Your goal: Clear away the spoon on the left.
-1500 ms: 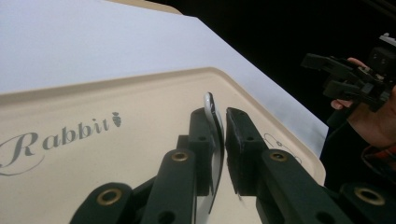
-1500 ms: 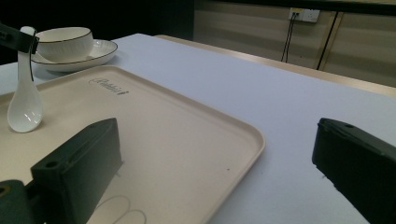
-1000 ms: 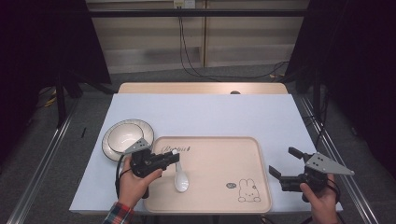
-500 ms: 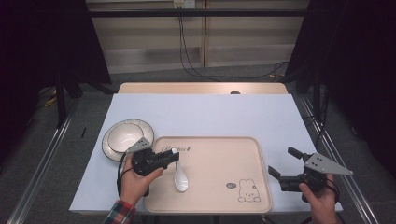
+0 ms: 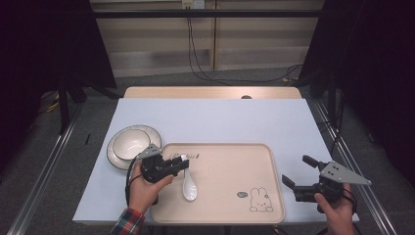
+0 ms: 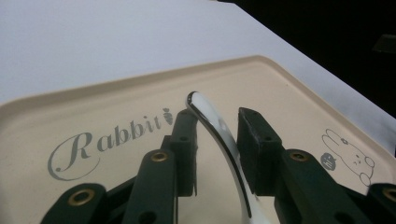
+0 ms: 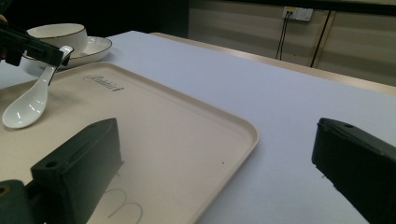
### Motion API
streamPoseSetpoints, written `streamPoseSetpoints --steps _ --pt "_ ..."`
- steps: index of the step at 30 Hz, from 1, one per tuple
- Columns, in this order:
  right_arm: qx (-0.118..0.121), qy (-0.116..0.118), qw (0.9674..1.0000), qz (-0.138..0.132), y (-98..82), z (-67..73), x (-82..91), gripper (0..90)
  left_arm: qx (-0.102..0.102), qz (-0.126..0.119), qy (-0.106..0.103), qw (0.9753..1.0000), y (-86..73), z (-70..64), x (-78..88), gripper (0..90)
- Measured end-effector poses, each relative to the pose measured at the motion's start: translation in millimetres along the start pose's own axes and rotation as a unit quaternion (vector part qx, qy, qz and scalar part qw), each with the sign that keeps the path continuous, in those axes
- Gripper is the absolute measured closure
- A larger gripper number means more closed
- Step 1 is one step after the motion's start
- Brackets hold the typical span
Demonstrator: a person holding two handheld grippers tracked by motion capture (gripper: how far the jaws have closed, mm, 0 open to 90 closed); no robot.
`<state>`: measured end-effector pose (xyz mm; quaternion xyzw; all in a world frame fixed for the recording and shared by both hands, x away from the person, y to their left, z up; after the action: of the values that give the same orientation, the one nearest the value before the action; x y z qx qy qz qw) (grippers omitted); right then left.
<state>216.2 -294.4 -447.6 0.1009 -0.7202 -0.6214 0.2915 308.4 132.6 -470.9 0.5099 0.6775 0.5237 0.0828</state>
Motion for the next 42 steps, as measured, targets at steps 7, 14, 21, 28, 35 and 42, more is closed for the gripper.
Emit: streamPoseSetpoints --steps 7,14,21,28,35,42 --pt "0.000 0.000 1.0000 -0.001 0.9 0.1 1.1 0.9 0.000 0.000 0.003 1.0000 0.2 0.4 0.0 68.7" --pt "0.002 0.000 1.0000 0.000 0.4 0.2 1.0 0.9 -0.002 -0.001 0.006 1.0000 0.2 0.7 -0.2 68.4" --pt "0.002 0.004 1.0000 0.001 0.5 0.5 0.9 0.9 -0.002 -0.001 0.008 1.0000 0.1 0.5 -0.4 68.3" --pt "-0.001 -0.002 1.0000 -0.001 1.2 0.4 2.2 0.9 -0.002 0.001 0.010 1.0000 0.4 1.0 -1.9 67.5" --pt "0.002 0.004 1.0000 0.000 1.6 0.5 0.5 1.0 -0.004 0.005 0.026 0.9996 -0.8 3.1 0.1 65.1" --pt "0.007 0.009 0.9999 0.000 1.8 0.5 -0.3 1.0 -0.007 0.008 0.037 0.9993 -1.6 3.7 -2.6 62.8"
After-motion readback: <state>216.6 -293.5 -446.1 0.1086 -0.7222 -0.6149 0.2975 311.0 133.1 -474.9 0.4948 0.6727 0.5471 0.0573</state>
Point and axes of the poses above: each handheld gripper's, and its own axes: x roughly backward along the jaws, y roughly out of its top, z roughly to its left, the point moved 3 cm from there along -x, roughly forward along the jaws, and after that the axes turned 4 degrees about x, right-handed, at the moved point
